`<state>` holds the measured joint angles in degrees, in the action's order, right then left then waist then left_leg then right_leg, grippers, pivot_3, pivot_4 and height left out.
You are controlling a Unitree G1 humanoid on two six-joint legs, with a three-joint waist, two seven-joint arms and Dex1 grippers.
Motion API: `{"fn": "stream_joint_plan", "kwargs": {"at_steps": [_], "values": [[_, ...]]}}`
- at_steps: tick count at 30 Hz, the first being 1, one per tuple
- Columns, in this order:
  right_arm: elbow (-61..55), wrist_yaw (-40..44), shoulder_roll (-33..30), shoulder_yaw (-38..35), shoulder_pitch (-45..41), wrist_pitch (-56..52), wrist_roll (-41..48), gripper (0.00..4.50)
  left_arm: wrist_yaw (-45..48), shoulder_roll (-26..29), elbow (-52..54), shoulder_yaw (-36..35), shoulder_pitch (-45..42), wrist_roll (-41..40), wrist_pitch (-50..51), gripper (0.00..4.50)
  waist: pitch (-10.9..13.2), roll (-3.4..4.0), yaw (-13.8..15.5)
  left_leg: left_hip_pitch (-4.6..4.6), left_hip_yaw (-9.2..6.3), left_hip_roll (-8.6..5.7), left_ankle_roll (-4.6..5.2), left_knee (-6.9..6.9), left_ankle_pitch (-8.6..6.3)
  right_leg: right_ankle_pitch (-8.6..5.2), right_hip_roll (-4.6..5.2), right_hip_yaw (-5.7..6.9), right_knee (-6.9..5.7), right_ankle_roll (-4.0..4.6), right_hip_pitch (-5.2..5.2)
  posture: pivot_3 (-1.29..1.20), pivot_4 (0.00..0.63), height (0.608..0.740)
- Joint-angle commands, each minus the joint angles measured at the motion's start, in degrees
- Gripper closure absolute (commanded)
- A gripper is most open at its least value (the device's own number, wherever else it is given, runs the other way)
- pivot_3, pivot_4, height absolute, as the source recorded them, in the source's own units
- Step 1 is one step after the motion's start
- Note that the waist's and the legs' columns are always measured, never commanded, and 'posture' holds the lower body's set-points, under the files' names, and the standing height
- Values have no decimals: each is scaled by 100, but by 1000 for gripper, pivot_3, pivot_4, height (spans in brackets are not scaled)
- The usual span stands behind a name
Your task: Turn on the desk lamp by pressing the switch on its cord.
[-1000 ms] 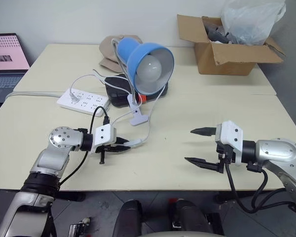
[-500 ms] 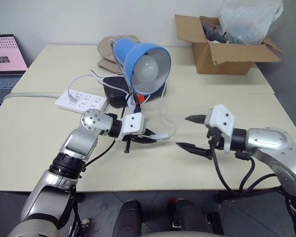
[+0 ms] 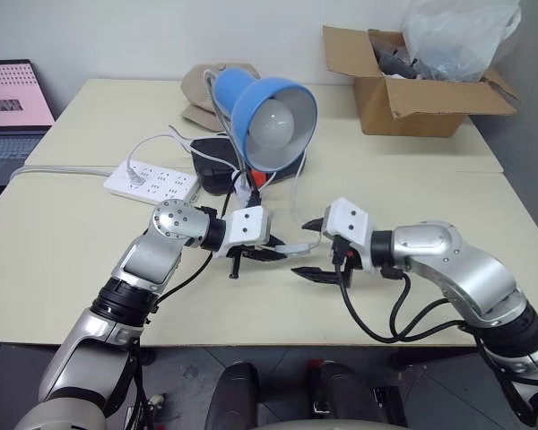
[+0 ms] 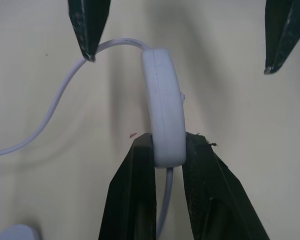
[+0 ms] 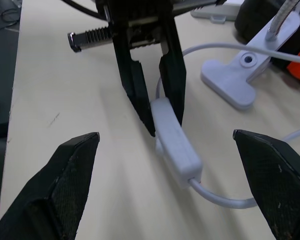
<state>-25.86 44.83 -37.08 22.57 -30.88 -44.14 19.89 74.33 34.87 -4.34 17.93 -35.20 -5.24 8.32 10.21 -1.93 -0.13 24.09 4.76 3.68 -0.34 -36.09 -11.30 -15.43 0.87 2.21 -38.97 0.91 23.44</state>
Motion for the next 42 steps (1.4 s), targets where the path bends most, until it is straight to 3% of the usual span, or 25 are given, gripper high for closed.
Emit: {"fn": "stream_joint_plan", "kwargs": {"at_steps": [1,11,20,29,41,42], "values": [[8,92,57,20,-126,238,-193,0,-55,38,260,-49,24,-20,-24,4106,0,0,0,0,0,0,0,0,0,0,0,0,0,0,0,0,150,740],[254,212,214,158,-120,494,-597,0,-75,48,288,-69,37,-22,-44,4106,0,0,0,0,1,0,0,0,0,0,0,0,0,0,0,0,150,740],[483,347,197,286,-95,850,-1032,1758,-103,59,333,-84,55,-33,-62,4106,0,0,0,0,1,0,0,0,0,0,0,0,-1,0,0,0,150,740],[615,495,265,276,-95,1108,-1298,3793,-131,63,376,-99,59,-35,-52,4106,0,0,0,0,1,0,0,-1,0,0,-1,0,-1,0,0,0,150,740],[494,687,442,102,-68,997,-1093,3926,-96,94,320,-73,38,93,-217,4106,0,0,0,0,1,0,0,-1,0,0,-1,0,-1,0,0,0,150,740],[496,683,455,57,-62,997,-1068,3576,-95,101,312,-64,34,115,-252,4106,0,0,1,0,1,0,-1,-1,0,0,-1,1,-1,0,0,0,150,740]]}}
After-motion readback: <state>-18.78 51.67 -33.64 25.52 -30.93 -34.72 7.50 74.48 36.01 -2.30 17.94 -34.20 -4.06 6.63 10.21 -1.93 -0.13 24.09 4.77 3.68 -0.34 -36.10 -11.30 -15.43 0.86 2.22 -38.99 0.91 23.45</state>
